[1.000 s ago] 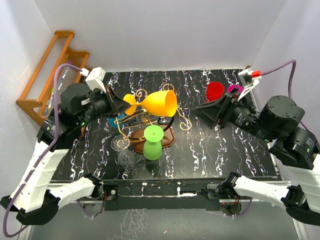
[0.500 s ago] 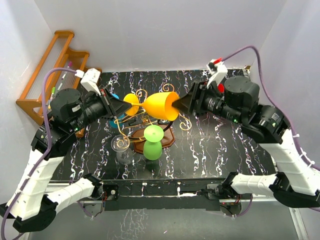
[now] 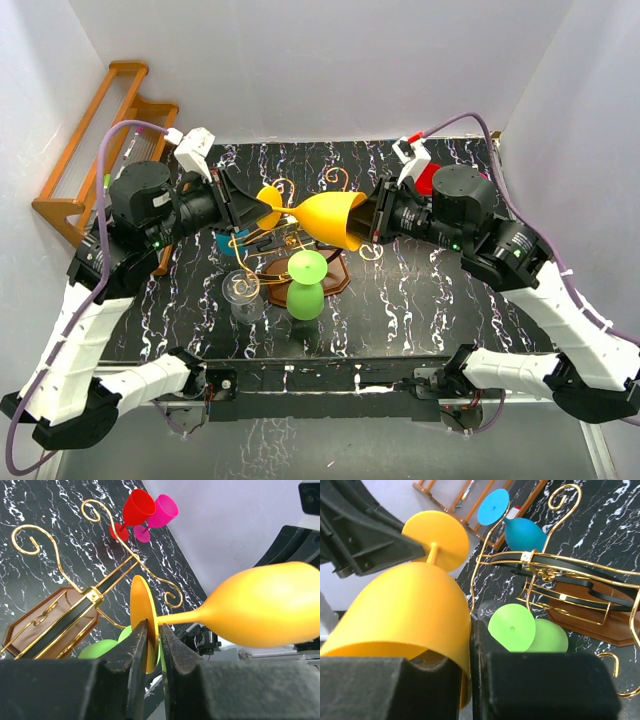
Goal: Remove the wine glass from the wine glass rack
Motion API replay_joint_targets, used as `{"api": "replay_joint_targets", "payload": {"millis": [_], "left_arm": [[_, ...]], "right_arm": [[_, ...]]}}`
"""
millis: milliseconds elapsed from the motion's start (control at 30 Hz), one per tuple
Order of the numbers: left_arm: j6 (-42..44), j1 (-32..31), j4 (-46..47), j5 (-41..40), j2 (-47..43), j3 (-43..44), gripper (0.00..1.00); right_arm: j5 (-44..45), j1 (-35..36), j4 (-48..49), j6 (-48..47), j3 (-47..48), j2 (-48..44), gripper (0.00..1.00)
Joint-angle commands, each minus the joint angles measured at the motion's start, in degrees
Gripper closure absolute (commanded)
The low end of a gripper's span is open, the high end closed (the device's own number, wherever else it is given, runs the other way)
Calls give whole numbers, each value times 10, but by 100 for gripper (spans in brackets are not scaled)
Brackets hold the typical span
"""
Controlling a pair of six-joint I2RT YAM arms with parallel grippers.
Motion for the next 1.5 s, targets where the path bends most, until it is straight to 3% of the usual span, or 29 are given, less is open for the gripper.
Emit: {"api": "replay_joint_targets", "payload": {"millis": [0, 100, 167, 433, 667, 800, 900, 1000, 1067, 1233, 1333, 1467], "left_arm": [[-31, -2, 49, -14, -24, -13, 72], [-31, -2, 37, -65, -27, -9, 40], [-22, -2, 25, -97, -24, 0, 36], [22, -2, -15, -179, 12, 73, 43], [62, -2, -31, -165, 69, 137, 45], [72, -2, -25, -151, 78, 139, 45], [77, -2, -14, -152, 71, 120, 45], [76, -2, 0, -162, 62, 90, 46], [75, -2, 2, -162, 61, 82, 46], [76, -2, -15, -174, 69, 95, 46], [80, -2, -18, -180, 70, 98, 46], [76, -2, -8, -178, 73, 90, 46]], "right_arm": [[63, 3, -12, 17, 61, 7, 92], [149, 3, -60, 18, 124, 0, 92], [210, 3, -97, 25, 158, -7, 92], [487, 3, -369, 80, 289, 2, 92], [515, 3, -371, 86, 231, 17, 92], [544, 3, -367, 54, 305, 88, 92], [553, 2, -338, -21, 399, 164, 92], [510, -62, -314, -120, 514, 267, 92], [339, -191, -293, -165, 547, 320, 92], [102, -430, -291, -162, 485, 353, 92], [22, -477, -292, -173, 417, 318, 92], [-4, -501, -317, -187, 369, 273, 92]]}}
